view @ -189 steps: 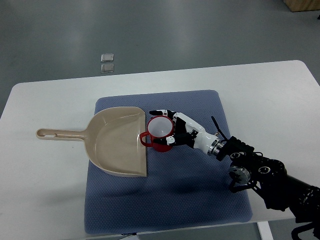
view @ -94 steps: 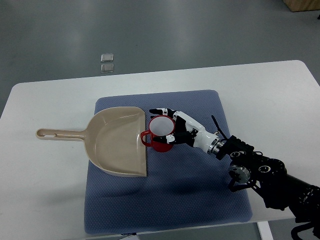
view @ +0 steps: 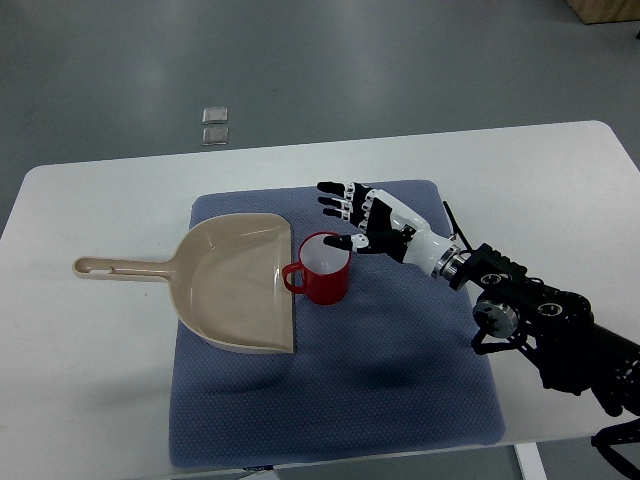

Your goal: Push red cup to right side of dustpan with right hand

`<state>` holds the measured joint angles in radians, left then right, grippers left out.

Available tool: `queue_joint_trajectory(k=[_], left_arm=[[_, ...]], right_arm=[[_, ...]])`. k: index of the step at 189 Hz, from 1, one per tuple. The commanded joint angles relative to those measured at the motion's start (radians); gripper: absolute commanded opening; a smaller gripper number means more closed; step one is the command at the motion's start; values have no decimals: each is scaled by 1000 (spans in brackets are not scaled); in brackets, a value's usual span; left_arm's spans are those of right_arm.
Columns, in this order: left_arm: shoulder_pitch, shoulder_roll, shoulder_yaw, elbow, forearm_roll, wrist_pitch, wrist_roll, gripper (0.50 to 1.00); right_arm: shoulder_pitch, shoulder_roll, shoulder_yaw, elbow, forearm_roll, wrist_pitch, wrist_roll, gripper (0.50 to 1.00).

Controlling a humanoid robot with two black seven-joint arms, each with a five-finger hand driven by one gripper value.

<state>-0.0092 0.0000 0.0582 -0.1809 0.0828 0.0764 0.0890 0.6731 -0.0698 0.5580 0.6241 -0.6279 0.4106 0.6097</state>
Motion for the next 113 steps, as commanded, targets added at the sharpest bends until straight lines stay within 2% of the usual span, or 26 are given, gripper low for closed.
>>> queue_joint_trajectory(k=[1,17,39,49,63,81,113], left_arm=[[0,0,0,0,0,0,0,1000],[0,0,2,-2,0,-1,0,1000],[0,0,3,-2,0,0,0,1000],[0,0,3,-2,0,-1,0,1000],[0,0,3,-2,0,-1,0,1000],[0,0,3,-2,0,0,0,1000],[0,0,3,-2,0,-1,0,1000]], right_arm=[[20,-27,0,-9,88,-1,-31,934],[40,-38,2,-20,215,-12,-93,934],[74,-42,3,-63,477,-16,-223,934],[86,-44,2,-86,605,-13,-252,934],[91,-44,0,-103,708,-1,-254,934],[89,-45,2,-104,725,13,-249,934],[89,-50,3,-104,732,53,-179,934]])
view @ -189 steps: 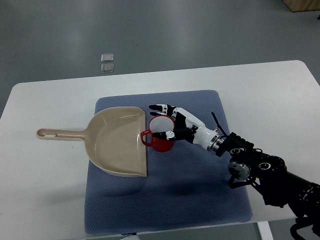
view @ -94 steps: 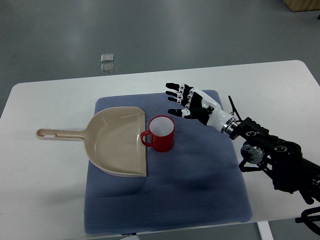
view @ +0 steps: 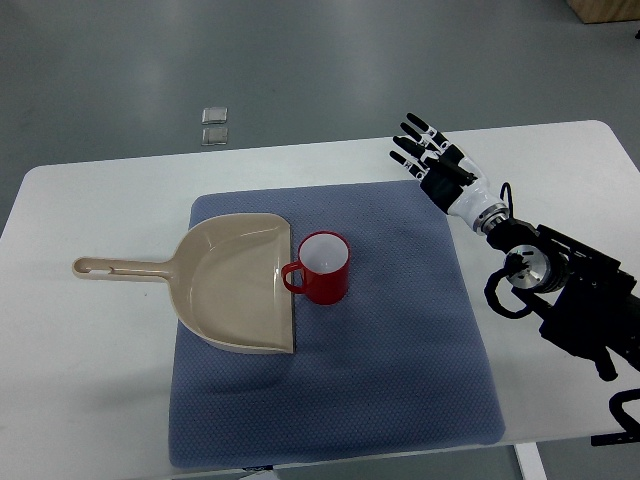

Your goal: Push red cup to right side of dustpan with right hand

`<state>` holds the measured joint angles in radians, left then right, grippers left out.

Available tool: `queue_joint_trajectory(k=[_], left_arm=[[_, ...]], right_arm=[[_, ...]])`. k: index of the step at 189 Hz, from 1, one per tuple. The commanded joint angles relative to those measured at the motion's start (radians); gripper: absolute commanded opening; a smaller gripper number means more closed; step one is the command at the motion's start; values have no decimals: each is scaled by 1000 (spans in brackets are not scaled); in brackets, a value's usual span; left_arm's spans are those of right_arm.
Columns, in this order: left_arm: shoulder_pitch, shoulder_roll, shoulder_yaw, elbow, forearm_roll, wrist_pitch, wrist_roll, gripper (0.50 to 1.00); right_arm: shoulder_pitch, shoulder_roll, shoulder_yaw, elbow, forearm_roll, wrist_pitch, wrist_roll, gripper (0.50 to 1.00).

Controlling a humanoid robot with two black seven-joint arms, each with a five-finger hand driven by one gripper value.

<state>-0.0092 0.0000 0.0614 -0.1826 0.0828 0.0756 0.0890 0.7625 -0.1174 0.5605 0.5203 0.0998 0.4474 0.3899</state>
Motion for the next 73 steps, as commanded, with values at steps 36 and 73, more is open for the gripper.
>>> queue_joint_trajectory(k=[36,73], left_arm=[[0,0,0,0,0,0,0,1000],[0,0,0,0,0,0,0,1000]], right_arm=[[0,-10,2,0,6,17,53,934],[-5,-13,41,1,3,37,53,934]])
